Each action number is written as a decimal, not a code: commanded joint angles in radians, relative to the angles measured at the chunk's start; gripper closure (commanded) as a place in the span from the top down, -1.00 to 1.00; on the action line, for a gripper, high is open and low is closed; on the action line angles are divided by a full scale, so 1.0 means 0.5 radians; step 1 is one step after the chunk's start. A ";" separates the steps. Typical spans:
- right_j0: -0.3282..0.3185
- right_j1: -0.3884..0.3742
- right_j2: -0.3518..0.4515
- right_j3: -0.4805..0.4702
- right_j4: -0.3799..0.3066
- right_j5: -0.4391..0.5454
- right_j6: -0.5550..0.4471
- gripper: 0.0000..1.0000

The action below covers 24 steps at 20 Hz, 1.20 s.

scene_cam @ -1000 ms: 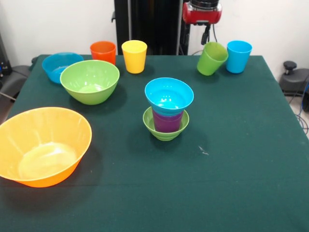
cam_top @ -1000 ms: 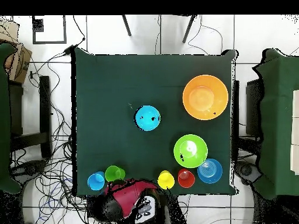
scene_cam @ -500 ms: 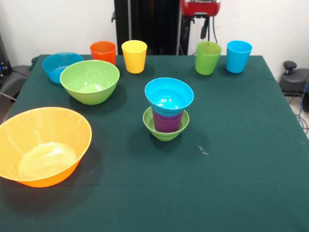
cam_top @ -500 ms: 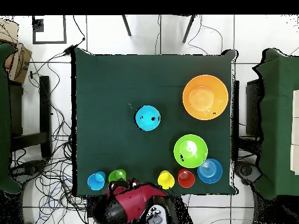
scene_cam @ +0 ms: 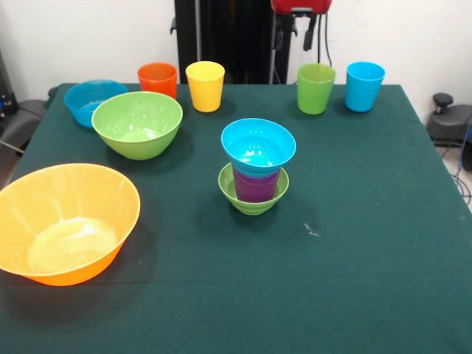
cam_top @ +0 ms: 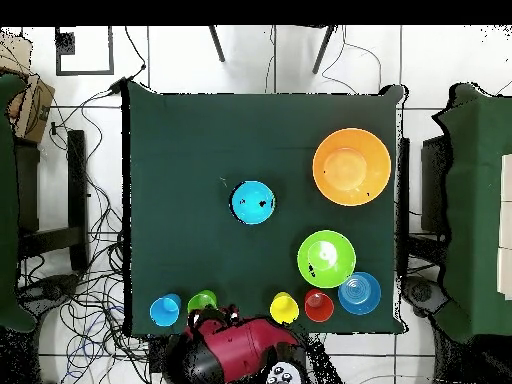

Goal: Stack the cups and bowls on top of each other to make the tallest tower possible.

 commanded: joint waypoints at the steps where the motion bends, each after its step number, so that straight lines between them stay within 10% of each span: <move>1: 0.143 0.328 0.067 -0.130 -0.060 -0.087 0.166 1.00; 24: 0.336 0.720 -0.187 -0.447 0.002 -0.448 0.184 1.00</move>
